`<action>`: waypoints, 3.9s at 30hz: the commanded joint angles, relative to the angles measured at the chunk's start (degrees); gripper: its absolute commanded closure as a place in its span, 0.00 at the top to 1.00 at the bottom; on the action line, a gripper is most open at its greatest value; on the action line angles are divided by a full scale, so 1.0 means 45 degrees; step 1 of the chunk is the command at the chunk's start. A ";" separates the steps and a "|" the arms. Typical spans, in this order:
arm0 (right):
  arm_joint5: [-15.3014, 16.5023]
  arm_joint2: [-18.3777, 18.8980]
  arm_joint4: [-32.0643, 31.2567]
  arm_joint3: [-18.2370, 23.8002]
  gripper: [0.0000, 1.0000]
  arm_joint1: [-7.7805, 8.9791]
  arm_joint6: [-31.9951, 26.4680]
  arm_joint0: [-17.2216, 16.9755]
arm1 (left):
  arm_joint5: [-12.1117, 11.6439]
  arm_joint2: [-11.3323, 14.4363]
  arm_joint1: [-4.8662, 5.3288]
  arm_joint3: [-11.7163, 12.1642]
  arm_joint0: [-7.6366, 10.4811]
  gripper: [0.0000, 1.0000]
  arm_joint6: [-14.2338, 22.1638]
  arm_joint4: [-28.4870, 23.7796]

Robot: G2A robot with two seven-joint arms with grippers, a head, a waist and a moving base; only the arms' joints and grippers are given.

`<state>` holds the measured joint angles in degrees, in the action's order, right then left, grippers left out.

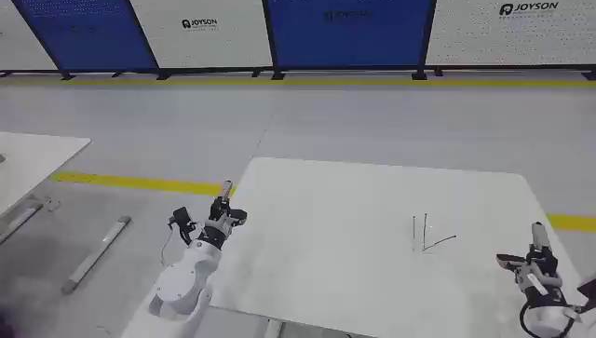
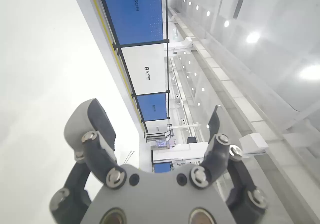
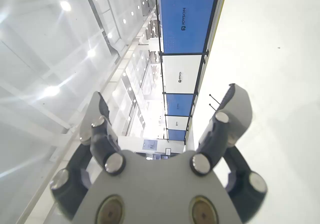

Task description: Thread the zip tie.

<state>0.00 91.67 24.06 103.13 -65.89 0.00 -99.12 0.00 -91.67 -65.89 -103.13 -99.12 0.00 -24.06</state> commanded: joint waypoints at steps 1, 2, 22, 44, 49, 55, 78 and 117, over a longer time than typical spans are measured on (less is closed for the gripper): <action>0.0000 0.0000 0.0000 0.0000 1.00 0.0000 0.0000 0.0000 | 0.0000 0.0000 0.0000 0.0000 0.0000 0.78 0.0000 0.0000; 0.0000 0.0000 0.0000 0.0000 1.00 0.0000 0.0000 0.0000 | 0.0000 0.0000 0.0000 0.0000 0.0000 0.78 0.0000 0.0000; -0.0680 0.2010 -0.1161 -0.0266 1.00 0.0475 -0.5679 0.1336 | 0.0000 0.0000 0.0000 0.0000 0.0000 1.00 0.0000 0.0000; -0.2806 0.1818 -0.3881 -0.1571 1.00 0.1149 -1.2032 0.4177 | 0.0000 0.0000 0.0000 0.0000 0.0000 1.00 0.0000 0.0000; -0.3897 0.0177 -0.4511 -0.4503 1.00 0.1297 -1.4502 0.7317 | 0.0000 0.0000 0.0000 0.0000 0.0000 1.00 0.0000 0.0000; -0.3957 -0.1609 -0.5153 -0.7633 1.00 0.1188 -1.4989 0.9540 | 0.0000 0.0000 0.0000 0.0000 0.0000 1.00 0.0000 0.0000; -0.0367 -0.3096 -0.4383 -1.1399 1.00 0.1256 -1.7698 1.1545 | 0.0000 0.0000 0.0000 0.0000 0.0000 1.00 0.0000 0.0000; 0.4329 -0.8290 -0.3451 -1.4593 1.00 0.1750 -1.7698 1.3932 | 0.0000 0.0000 0.0000 0.0000 0.0000 1.00 0.0000 0.0000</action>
<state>19.48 54.78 8.67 37.86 -57.83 -79.64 -36.63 0.00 -91.67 -65.89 -103.13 -99.12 0.00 -24.06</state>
